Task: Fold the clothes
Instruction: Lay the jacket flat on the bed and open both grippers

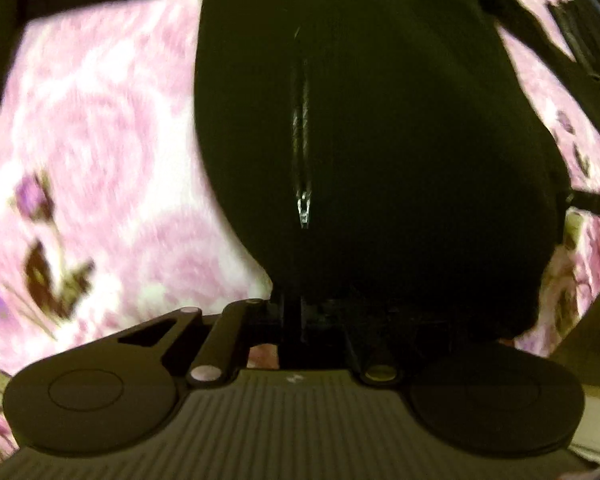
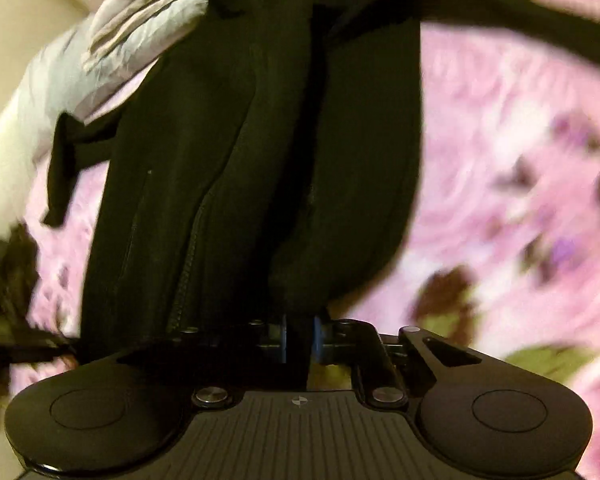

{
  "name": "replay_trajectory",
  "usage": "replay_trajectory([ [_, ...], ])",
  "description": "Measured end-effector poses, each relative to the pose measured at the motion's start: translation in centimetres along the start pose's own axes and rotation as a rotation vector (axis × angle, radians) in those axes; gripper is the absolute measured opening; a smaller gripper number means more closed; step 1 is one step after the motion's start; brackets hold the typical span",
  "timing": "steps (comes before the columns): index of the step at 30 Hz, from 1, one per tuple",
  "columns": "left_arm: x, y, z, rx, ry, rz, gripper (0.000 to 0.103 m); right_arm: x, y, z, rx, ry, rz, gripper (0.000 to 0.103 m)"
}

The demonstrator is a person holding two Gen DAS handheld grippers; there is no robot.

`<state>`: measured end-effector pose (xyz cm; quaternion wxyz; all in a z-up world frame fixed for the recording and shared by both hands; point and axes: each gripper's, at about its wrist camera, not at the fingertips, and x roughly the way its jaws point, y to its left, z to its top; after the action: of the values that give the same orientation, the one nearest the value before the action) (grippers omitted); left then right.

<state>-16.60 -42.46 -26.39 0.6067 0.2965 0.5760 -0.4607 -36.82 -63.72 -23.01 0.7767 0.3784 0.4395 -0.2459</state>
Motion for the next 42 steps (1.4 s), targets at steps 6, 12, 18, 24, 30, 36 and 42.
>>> replay_trajectory([
  [6,-6.0,2.1,-3.0,0.030,-0.076,-0.056,0.004,-9.8,-4.5,1.7,-0.056,-0.010,-0.229,0.009],
  [12,-6.5,-1.2,-7.3,0.056,-0.050,-0.112,0.001,-13.2,-3.7,-1.8,-0.103,0.052,-0.305,0.008],
  [18,-1.6,-1.5,-8.3,0.040,0.039,-0.076,0.001,-12.1,-5.7,-6.7,-0.019,0.157,-0.328,0.008],
  [24,-0.2,-1.2,-5.2,-0.007,0.094,-0.052,0.005,-10.9,-6.7,-5.8,-0.013,0.202,-0.369,0.057],
  [30,-3.8,0.6,-2.2,-0.068,0.037,0.057,0.024,-10.4,-5.1,-1.4,-0.110,0.130,-0.336,0.080],
  [36,-5.7,5.0,2.3,-0.082,-0.077,0.252,0.044,-6.6,-1.3,4.5,-0.195,0.124,-0.204,0.080],
  [42,-6.3,10.2,6.7,-0.004,-0.157,0.433,0.061,-4.9,5.4,9.5,-0.257,0.045,-0.099,0.080],
])
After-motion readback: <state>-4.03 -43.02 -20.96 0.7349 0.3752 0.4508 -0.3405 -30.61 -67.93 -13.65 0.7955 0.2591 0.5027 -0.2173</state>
